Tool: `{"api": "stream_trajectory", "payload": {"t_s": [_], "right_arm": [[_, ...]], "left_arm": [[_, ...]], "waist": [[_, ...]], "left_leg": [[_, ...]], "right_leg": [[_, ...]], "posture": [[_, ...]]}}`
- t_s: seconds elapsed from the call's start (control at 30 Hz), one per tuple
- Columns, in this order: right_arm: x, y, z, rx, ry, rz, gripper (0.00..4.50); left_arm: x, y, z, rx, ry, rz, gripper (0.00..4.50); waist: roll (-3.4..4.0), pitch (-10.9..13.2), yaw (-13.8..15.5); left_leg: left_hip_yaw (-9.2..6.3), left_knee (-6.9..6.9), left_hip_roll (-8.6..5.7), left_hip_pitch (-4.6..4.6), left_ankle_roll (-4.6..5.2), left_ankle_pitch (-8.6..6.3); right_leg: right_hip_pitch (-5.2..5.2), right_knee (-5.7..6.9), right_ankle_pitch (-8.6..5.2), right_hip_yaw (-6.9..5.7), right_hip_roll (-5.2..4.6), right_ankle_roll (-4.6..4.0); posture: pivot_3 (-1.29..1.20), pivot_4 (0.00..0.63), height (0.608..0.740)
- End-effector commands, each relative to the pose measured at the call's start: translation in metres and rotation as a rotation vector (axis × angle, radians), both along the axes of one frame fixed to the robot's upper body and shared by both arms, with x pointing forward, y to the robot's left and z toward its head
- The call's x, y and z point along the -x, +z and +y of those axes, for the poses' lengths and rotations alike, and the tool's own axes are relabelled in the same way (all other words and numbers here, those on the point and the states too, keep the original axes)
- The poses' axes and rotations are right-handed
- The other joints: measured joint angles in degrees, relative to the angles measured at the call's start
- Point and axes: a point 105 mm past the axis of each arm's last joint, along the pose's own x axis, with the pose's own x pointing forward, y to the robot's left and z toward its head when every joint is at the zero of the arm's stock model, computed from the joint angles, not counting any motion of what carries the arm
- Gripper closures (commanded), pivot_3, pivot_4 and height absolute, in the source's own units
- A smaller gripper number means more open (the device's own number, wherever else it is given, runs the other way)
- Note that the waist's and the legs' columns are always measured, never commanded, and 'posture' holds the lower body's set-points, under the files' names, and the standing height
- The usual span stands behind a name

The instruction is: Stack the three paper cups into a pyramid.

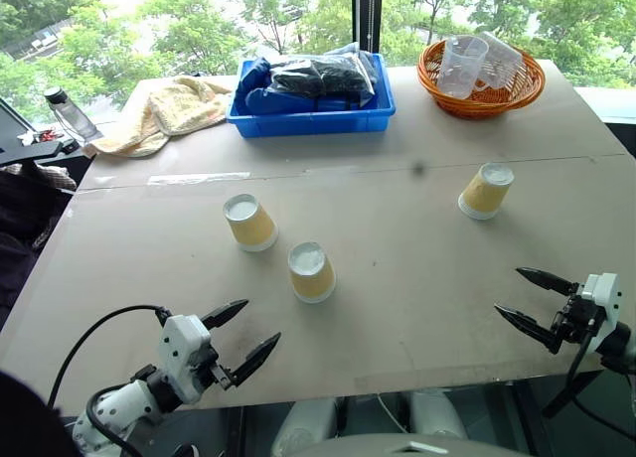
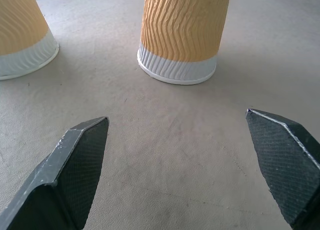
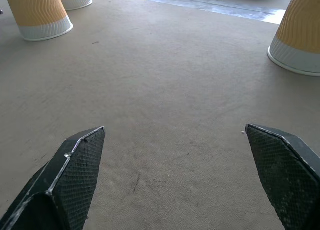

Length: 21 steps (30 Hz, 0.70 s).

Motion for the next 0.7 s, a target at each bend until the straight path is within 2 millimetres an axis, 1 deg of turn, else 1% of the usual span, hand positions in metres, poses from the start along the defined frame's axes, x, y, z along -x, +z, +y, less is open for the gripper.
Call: {"api": "stream_trajectory", "payload": {"t_s": [0.03, 0.13, 0.57, 0.7], "right_arm": [[0.0, 0.012, 0.006, 0.017, 0.038, -0.046, 0.06], [-0.003, 0.013, 0.004, -0.016, 0.013, -0.046, 0.06], [-0.002, 0.014, 0.003, -0.015, 0.007, -0.048, 0.06], [-0.001, 0.014, 0.004, -0.012, 0.011, -0.052, 0.06]], "left_arm": [[0.0, 0.007, 0.002, -0.014, -0.005, -0.033, 0.0], [0.0, 0.007, 0.001, -0.002, -0.016, -0.03, 0.0], [-0.007, 0.01, -0.005, 0.018, -0.04, -0.046, 0.0], [-0.012, 0.013, -0.006, 0.009, -0.054, -0.064, 0.0]], "waist": [[0.0, 0.0, 0.0], [0.0, 0.0, 0.0], [0.01, 0.0, 0.0], [0.0, 0.0, 0.0]], "left_leg": [[0.0, 0.0, 0.0, 0.0, 0.0, 0.0], [0.0, 0.0, 0.0, 0.0, 0.0, 0.0], [0.0, 0.0, 0.0, 0.01, -0.01, 0.01], [0.0, 0.0, 0.0, 0.01, -0.02, 0.01]], "right_leg": [[0.0, 0.0, 0.0, 0.0, 0.0, 0.0], [0.0, 0.0, 0.0, 0.0, 0.0, 0.0], [0.0, 0.0, 0.0, 0.0, 0.0, 0.0], [0.0, 0.01, 0.0, 0.0, 0.01, 0.0]], "posture": [[0.0, 0.15, 0.74], [0.0, 0.15, 0.74], [0.0, 0.15, 0.74], [0.0, 0.15, 0.74]]}}
